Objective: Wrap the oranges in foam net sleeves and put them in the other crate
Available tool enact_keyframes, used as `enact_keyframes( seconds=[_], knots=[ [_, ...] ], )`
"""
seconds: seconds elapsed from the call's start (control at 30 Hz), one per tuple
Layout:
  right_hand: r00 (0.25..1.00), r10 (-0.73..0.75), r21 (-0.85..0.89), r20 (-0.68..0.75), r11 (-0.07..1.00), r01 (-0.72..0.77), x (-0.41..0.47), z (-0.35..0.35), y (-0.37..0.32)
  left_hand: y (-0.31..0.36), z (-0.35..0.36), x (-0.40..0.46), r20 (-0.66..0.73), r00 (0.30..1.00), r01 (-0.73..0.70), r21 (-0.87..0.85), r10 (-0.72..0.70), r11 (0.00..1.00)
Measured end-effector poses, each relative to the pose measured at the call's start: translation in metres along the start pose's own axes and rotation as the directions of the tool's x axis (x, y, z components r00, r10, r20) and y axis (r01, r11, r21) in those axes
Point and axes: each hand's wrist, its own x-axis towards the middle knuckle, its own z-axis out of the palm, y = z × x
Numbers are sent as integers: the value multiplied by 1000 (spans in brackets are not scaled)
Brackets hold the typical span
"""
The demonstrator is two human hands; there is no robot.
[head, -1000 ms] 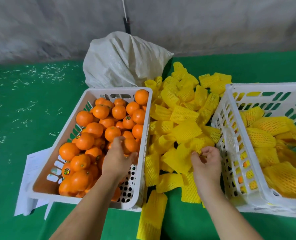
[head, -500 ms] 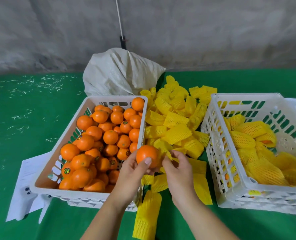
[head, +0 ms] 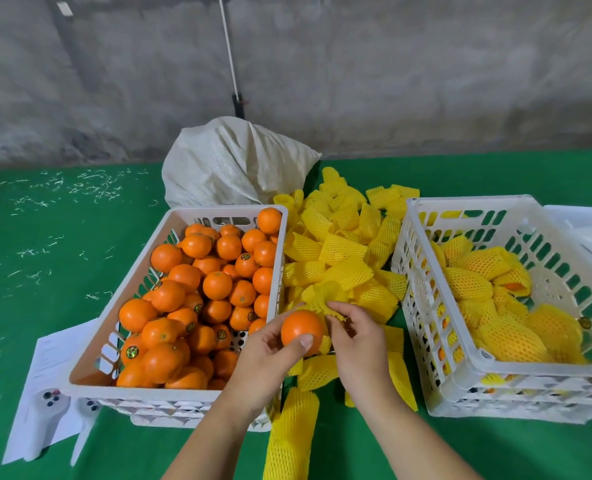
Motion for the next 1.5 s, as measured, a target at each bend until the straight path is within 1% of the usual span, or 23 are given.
enact_keyframes(
  seconds=[0.1,0.23,0.43,0.57,0.6,0.63,0.7,0.77,0.8,0.83,0.87,0.9,0.93,0.97,1.03,1.07,1.1,1.13,1.2,1.27,1.37,1.43,1.5],
  knots=[
    [993,-116,4,-3,993,116,-11,-2,-8,-7,-1,3,-81,997,-2,-19,1,1000],
    [961,-276,-29,36,960,277,-31,5,-17,-16,2,3,-101,990,-95,67,101,993],
    [961,-262,-44,93,963,266,-38,-1,-26,-16,1,3,-137,983,-113,72,122,991],
    [965,-240,5,106,970,241,-45,1,-27,-18,4,2,-203,973,-113,-9,109,994],
    [964,-237,4,117,971,238,-46,3,-26,-19,1,3,-196,976,-104,-32,96,994],
    [964,-238,-14,119,970,242,-45,4,-25,-20,-2,3,-159,984,-89,-56,79,994],
    [967,-234,-68,102,968,242,-40,3,-21,-21,-11,3,-1,999,-39,-74,39,997],
    [968,-233,-96,92,966,242,-34,0,-19,-19,-15,2,152,988,-8,-10,10,1000],
    [965,-245,-106,92,961,254,-32,-2,-18,-19,-14,2,177,984,-28,52,18,998],
    [961,-262,-121,89,955,271,-29,-4,-19,-19,-11,1,152,987,-66,132,46,989],
    [956,-283,-143,81,946,292,-27,-7,-20,-19,-8,1,96,991,-107,212,88,971],
    [947,-313,-176,76,930,321,-26,-9,-21,-19,-5,0,34,991,-135,264,131,955],
    [925,-370,-232,89,895,381,-25,-12,-22,-18,-2,-2,-24,986,-149,278,162,949],
    [882,-450,-293,139,832,471,-27,-13,-24,-18,-1,-4,-80,981,-152,260,178,953],
    [745,-590,-360,312,652,667,-38,-11,-22,-18,-3,-3,-189,966,-145,170,177,975],
    [698,-615,-363,366,596,716,-44,-7,-19,-18,-4,-2,-233,958,-137,128,164,982],
    [694,-617,-364,371,591,720,-49,-4,-16,-17,-5,-2,-265,953,-128,94,148,987],
    [717,-607,-372,341,613,697,-52,-2,-12,-16,-5,-1,-286,949,-119,64,133,991],
    [810,-528,-391,255,710,586,-53,0,-9,-16,-5,0,-300,948,-109,20,110,994],
    [865,-437,-355,246,790,500,-48,-3,-7,-16,-5,-1,-272,953,-123,51,132,991],
    [873,-391,-221,292,860,460,-41,-7,-9,-18,-6,-5,-118,972,-179,185,202,966],
    [873,-385,-167,299,880,446,-37,-9,-11,-20,-5,-6,-18,981,-183,247,194,951],
    [870,-375,-142,319,889,435,-34,-11,-9,-23,-6,-5,-13,983,-175,233,183,957]
  ],
)
